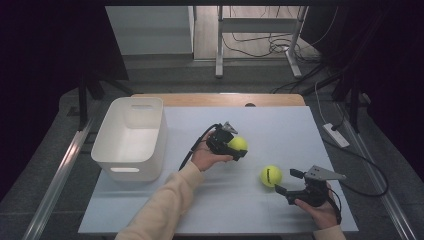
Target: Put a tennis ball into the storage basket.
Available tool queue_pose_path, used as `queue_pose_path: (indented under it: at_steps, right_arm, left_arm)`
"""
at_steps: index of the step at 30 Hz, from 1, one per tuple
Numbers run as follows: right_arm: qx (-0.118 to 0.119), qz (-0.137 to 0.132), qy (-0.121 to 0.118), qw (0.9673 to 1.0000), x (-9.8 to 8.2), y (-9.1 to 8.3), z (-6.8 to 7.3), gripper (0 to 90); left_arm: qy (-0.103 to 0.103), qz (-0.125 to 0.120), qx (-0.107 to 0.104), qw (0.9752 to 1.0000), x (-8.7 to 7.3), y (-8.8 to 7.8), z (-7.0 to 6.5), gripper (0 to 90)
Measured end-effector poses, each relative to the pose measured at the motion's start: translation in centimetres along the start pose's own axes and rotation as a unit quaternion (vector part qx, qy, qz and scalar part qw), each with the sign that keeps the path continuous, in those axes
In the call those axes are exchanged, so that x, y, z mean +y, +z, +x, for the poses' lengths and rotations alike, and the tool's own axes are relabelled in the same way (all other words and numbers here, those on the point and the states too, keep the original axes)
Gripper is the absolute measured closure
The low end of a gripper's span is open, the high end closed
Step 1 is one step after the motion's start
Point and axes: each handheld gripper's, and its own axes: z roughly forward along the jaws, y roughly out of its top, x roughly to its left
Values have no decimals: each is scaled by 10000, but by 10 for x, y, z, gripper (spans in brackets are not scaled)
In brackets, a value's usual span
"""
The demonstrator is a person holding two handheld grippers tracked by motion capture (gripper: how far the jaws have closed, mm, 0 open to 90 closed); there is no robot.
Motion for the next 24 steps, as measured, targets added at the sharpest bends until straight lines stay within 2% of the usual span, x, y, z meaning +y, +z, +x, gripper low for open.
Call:
queue_pose_path:
  at_steps: [24]
  right_arm:
    - [-41, -55, -42, 10000, 1, 0, 2, 101]
  left_arm:
    - [-26, -229, 234, 9995, -11, -31, 5, 271]
